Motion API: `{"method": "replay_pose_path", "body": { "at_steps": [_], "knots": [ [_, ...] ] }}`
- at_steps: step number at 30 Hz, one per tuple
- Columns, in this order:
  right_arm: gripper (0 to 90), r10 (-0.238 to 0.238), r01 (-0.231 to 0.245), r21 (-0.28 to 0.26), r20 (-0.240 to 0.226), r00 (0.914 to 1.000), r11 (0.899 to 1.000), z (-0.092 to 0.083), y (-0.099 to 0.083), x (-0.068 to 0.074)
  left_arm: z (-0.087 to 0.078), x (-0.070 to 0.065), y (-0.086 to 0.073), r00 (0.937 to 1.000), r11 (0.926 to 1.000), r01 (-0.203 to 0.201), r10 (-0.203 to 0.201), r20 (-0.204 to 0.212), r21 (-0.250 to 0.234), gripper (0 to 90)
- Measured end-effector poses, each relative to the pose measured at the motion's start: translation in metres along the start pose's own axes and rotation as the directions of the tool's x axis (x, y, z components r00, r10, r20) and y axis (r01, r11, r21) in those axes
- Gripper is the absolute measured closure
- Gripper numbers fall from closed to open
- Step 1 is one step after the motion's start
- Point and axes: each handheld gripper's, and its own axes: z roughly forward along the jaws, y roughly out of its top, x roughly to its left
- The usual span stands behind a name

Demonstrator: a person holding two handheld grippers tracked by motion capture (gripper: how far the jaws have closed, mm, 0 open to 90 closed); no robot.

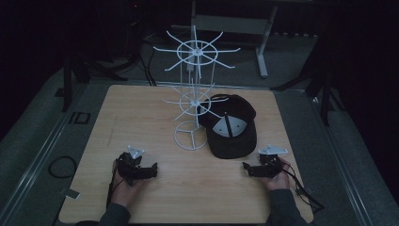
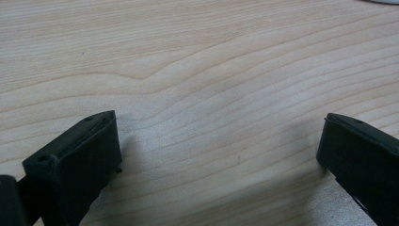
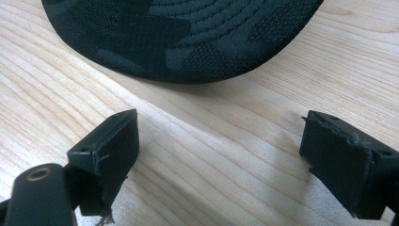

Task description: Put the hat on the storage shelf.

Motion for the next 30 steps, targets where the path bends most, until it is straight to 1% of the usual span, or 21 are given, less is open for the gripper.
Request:
{"method": "replay_pose_path", "body": {
  "at_steps": [16,21,23,24,28,30],
  "knots": [
    [13.4,-0.002,0.002,-0.002,-0.004,1.0,1.0,0.001,0.001,-0.001,0.0,0.0,0.0,1.0,1.0,-0.002,0.002,0.002,0.0,0.1],
    [14.4,0.014,-0.014,0.025,0.01,0.9999,1.0,0.002,0.006,0.0,0.0,0.0,0.0,1.0,1.0,-0.001,0.001,0.002,0.0,0.1],
    [16.6,0.021,-0.022,0.039,0.013,0.9997,0.999,0.002,0.008,0.0,0.0,0.0,0.0,1.0,1.0,-0.002,0.002,0.002,0.0,0.1],
    [18.9,0.029,-0.029,0.038,0.01,0.9995,0.999,0.002,0.009,0.0,0.0,0.0,0.0,1.0,1.0,-0.001,0.001,0.002,0.0,0.1],
    [19.1,0.058,-0.058,0.03,-0.022,0.9981,0.998,0.001,0.011,-0.004,0.0,0.0,0.0,1.0,1.0,-0.001,0.001,0.002,0.0,0.1],
    [19.0,0.061,-0.06,0.03,-0.033,0.9976,0.998,0.001,0.012,-0.005,0.0,0.0,0.0,1.0,1.0,-0.001,0.001,0.002,0.0,0.1]
  ]
}}
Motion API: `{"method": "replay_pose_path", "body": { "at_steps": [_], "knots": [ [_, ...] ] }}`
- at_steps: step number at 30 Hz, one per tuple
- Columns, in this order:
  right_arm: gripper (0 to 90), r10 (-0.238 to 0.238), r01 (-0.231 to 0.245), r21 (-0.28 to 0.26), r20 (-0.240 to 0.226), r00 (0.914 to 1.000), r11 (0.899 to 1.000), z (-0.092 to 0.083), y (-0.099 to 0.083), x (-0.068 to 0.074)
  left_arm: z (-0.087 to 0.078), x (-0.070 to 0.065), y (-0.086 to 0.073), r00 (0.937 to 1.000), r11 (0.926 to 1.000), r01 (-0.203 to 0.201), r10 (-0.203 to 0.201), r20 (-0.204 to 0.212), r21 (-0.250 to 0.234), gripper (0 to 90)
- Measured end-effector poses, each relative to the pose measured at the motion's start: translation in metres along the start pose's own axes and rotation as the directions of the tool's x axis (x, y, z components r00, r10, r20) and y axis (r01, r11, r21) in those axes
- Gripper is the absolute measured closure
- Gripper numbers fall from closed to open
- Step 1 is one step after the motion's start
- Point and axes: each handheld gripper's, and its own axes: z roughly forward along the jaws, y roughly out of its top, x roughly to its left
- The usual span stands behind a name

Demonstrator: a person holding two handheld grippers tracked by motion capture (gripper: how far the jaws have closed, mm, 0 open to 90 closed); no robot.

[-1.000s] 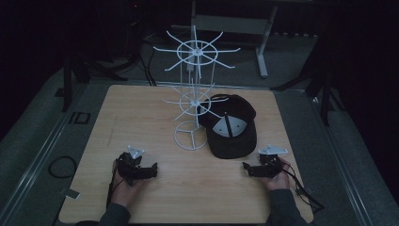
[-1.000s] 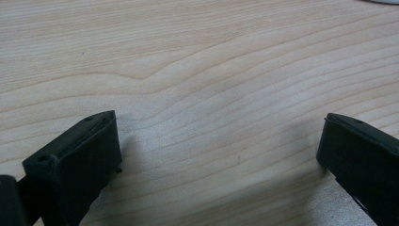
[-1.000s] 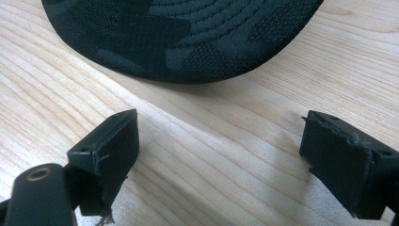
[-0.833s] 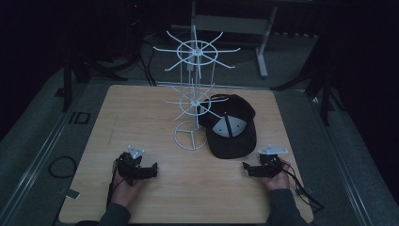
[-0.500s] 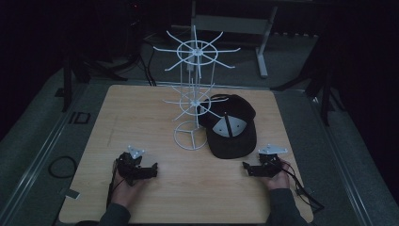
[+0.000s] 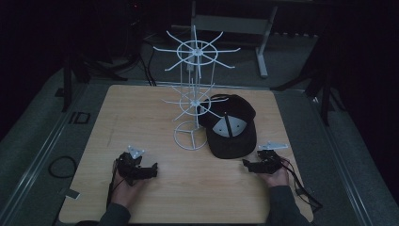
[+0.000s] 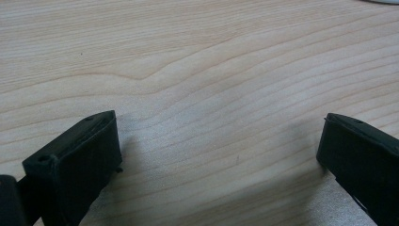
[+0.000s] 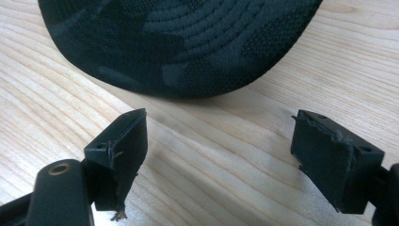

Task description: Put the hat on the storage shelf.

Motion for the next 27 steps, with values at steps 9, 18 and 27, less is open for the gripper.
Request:
{"method": "replay_pose_path", "body": {
  "at_steps": [9,18,27],
  "knots": [
    [17.4,0.008,-0.009,-0.026,-0.045,0.999,1.0,-0.004,0.01,-0.002,0.0,0.0,0.0,1.0,1.0,0.0,0.0,0.0,0.001,0.1],
    [17.9,-0.008,0.004,-0.057,-0.073,0.9973,0.998,-0.006,0.033,-0.007,0.0,0.0,0.0,1.0,1.0,0.002,-0.002,0.0,-0.001,0.1],
    [29.5,0.004,-0.011,-0.049,-0.143,0.9897,0.999,0.007,0.047,-0.021,0.0,0.0,0.0,1.0,1.0,0.002,-0.002,0.0,0.0,0.1]
  ]
}}
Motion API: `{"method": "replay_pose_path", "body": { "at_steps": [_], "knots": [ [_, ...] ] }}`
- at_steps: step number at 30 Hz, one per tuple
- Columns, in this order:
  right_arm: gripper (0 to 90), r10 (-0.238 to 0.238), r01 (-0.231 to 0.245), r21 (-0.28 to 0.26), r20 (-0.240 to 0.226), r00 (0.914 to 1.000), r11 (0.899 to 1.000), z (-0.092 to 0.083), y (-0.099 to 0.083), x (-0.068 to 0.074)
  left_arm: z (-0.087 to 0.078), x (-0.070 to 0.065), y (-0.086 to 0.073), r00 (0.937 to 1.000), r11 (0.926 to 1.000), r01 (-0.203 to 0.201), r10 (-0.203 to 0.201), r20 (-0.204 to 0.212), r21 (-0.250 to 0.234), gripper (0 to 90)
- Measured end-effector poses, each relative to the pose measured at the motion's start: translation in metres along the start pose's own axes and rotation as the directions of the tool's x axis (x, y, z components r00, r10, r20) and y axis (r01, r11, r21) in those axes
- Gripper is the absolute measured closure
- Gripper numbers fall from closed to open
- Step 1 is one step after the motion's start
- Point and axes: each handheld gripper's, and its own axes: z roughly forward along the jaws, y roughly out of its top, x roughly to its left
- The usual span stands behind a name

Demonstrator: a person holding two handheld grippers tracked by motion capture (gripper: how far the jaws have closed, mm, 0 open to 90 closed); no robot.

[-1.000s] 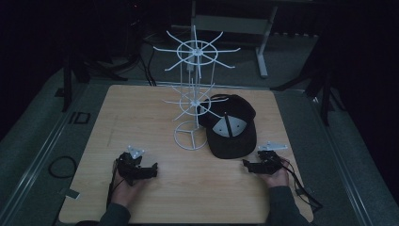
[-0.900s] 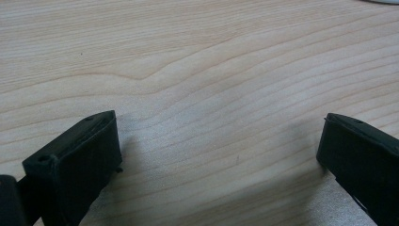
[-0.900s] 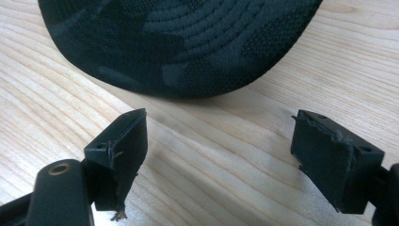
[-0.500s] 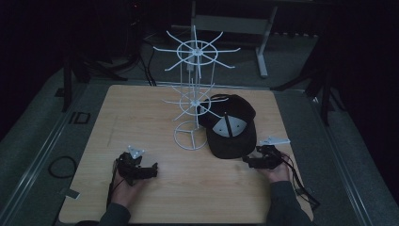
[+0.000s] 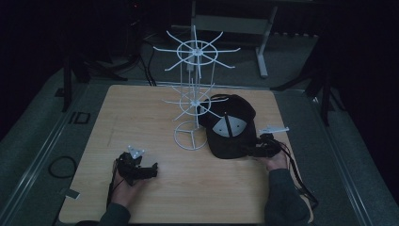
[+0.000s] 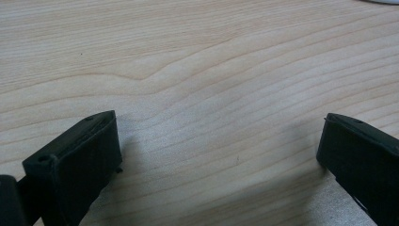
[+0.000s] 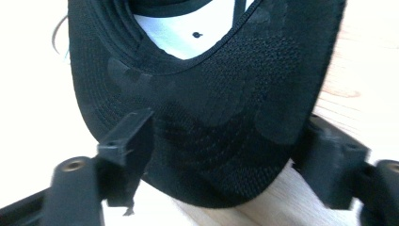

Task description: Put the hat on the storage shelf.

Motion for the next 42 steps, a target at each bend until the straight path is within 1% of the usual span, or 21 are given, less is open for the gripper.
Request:
{"method": "replay_pose_path", "body": {
  "at_steps": [1,2,3,4,6,7,11,17,18,19,20,23,25,26,28,30,34,35,37,41,42],
  "knots": [
    [32.0,-0.002,0.002,-0.001,-0.016,0.9999,1.0,0.001,0.0,-0.001,0.0,0.0,0.0,1.0,1.0,0.0,0.0,0.0,0.0,0.1],
    [32.0,-0.002,0.002,-0.001,-0.016,0.9999,1.0,0.001,0.0,-0.001,0.0,0.0,0.0,1.0,1.0,0.0,0.0,0.0,0.0,0.1],
    [36.0,-0.002,0.002,-0.006,-0.041,0.9992,1.0,0.003,0.0,-0.002,0.0,0.0,0.0,1.0,1.0,0.0,0.0,0.0,0.001,0.1],
    [36.8,-0.001,0.0,-0.01,-0.054,0.9985,1.0,0.004,0.0,-0.002,0.0,0.0,0.0,1.0,1.0,0.0,0.0,0.0,0.0,0.1],
    [38.7,0.001,-0.002,-0.013,-0.061,0.9981,1.0,0.005,0.001,-0.002,0.0,0.0,0.0,1.0,1.0,0.0,0.0,0.0,0.0,0.1],
    [42.3,0.005,-0.007,-0.025,-0.076,0.9971,1.0,0.005,0.0,-0.001,0.0,0.0,0.0,1.0,1.0,0.0,0.0,0.0,0.0,0.1],
    [49.0,0.004,-0.007,-0.034,-0.08,0.9968,0.999,0.006,-0.001,0.002,0.0,0.0,0.0,1.0,1.0,0.0,0.0,0.0,0.0,0.1],
    [61.0,-0.003,-0.005,-0.053,-0.15,0.9887,0.999,0.004,-0.001,0.008,0.0,0.0,0.0,1.0,1.0,0.0,0.0,0.0,0.0,0.1],
    [61.0,-0.003,-0.005,-0.053,-0.15,0.9887,0.999,0.004,-0.001,0.008,0.0,0.0,0.0,1.0,1.0,0.0,0.0,0.0,0.0,0.1],
    [65.5,-0.007,-0.005,-0.061,-0.185,0.9827,0.998,0.003,-0.001,0.012,0.0,0.0,0.0,1.0,1.0,0.0,0.0,0.0,0.0,0.1],
    [67.0,-0.007,-0.006,-0.065,-0.195,0.9809,0.998,0.003,-0.002,0.014,0.0,0.0,0.0,1.0,1.0,0.0,0.0,0.0,0.0,0.1],
    [72.5,-0.002,-0.018,-0.08,-0.251,0.968,0.997,0.002,-0.003,0.019,0.0,0.0,0.0,1.0,1.0,0.0,0.0,0.0,0.0,0.1],
    [74.0,-0.002,-0.02,-0.079,-0.269,0.9631,0.997,0.002,-0.005,0.023,0.0,0.0,0.0,1.0,1.0,0.0,0.0,0.0,0.0,0.1],
    [74.0,-0.002,-0.02,-0.079,-0.269,0.9631,0.997,0.002,-0.005,0.023,0.0,0.0,0.0,1.0,1.0,0.0,0.0,0.0,0.0,0.1],
    [75.9,0.001,-0.026,-0.082,-0.286,0.9584,0.996,0.001,-0.006,0.028,0.0,0.0,0.0,1.0,1.0,0.0,0.0,0.0,0.0,0.1],
    [77.1,0.01,-0.037,-0.089,-0.286,0.9581,0.995,0.0,-0.006,0.031,0.0,0.0,0.0,1.0,1.0,0.0,0.0,0.0,0.0,0.1],
    [78.6,0.031,-0.059,-0.094,-0.275,0.9611,0.994,-0.002,-0.006,0.035,0.0,0.0,0.0,1.0,1.0,-0.002,0.002,0.0,0.001,0.1],
    [80.4,0.056,-0.086,-0.101,-0.269,0.9616,0.991,-0.004,-0.006,0.037,0.0,0.0,0.0,1.0,1.0,-0.002,0.002,0.0,0.001,0.1],
    [82.3,0.074,-0.107,-0.112,-0.263,0.9618,0.988,-0.006,-0.006,0.038,0.0,0.0,0.0,1.0,1.0,-0.002,0.002,0.0,0.001,0.1],
    [85.5,0.099,-0.141,-0.149,-0.255,0.9619,0.979,-0.012,-0.005,0.041,0.0,0.0,0.0,1.0,1.0,-0.002,0.002,0.0,0.001,0.1],
    [85.5,0.099,-0.141,-0.149,-0.255,0.9619,0.979,-0.012,-0.005,0.041,0.0,0.0,0.0,1.0,1.0,-0.002,0.002,0.0,0.001,0.1]
  ]
}}
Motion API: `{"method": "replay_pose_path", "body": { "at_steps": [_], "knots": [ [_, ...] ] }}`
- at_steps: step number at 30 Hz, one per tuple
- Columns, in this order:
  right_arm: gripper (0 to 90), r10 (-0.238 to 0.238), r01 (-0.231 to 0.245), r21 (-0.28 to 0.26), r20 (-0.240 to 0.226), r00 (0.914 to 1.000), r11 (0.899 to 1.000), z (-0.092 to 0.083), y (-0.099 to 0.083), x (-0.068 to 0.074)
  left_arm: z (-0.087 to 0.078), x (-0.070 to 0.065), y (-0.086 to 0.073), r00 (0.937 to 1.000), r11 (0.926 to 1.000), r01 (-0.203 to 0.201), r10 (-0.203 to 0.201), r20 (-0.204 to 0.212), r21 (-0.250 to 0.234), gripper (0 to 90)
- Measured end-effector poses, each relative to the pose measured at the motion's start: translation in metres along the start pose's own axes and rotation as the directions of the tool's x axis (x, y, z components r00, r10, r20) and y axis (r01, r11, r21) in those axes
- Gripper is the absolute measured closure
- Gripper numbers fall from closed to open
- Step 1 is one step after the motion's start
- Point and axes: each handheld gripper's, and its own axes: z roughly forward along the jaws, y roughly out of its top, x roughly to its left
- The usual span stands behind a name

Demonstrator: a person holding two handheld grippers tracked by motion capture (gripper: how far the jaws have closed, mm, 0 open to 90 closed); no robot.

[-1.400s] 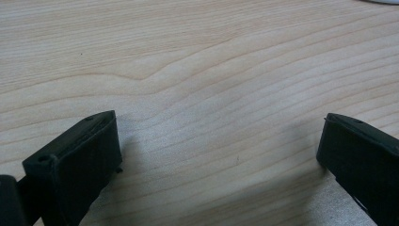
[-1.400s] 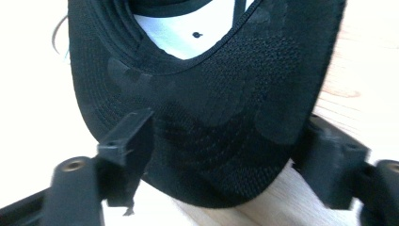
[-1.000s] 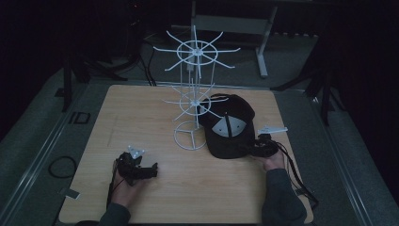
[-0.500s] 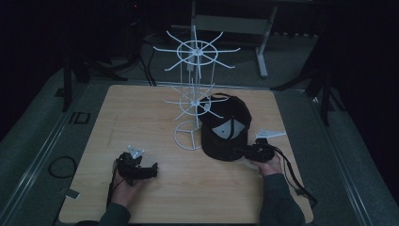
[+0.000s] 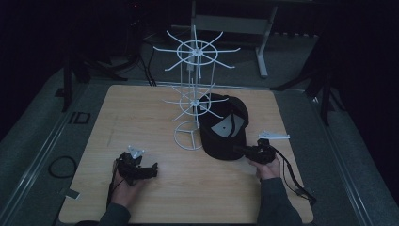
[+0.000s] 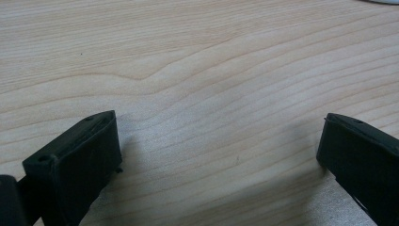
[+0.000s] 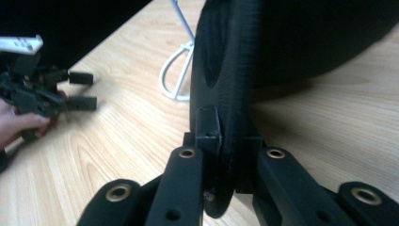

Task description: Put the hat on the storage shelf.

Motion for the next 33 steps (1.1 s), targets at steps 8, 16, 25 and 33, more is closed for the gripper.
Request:
{"method": "replay_pose_path", "body": {
  "at_steps": [8,16,25,33],
  "knots": [
    [86.0,0.024,-0.021,-0.055,0.054,0.9983,0.998,-0.007,0.002,0.004,0.0,0.0,0.0,1.0,1.0,-0.001,0.001,-0.002,-0.001,0.1],
    [86.2,0.032,-0.019,-0.119,0.108,0.9937,0.993,-0.018,0.006,0.004,0.0,0.0,0.0,1.0,1.0,0.0,0.0,-0.001,0.0,0.1],
    [86.2,0.038,-0.012,-0.156,0.165,0.9856,0.988,-0.028,0.012,0.003,0.0,0.0,0.0,1.0,1.0,0.0,0.0,-0.001,0.0,0.1],
    [86.2,0.038,-0.001,-0.182,0.197,0.9798,0.983,-0.036,0.016,0.003,0.0,0.0,0.0,1.0,1.0,0.001,-0.001,-0.001,-0.001,0.1]
  ]
}}
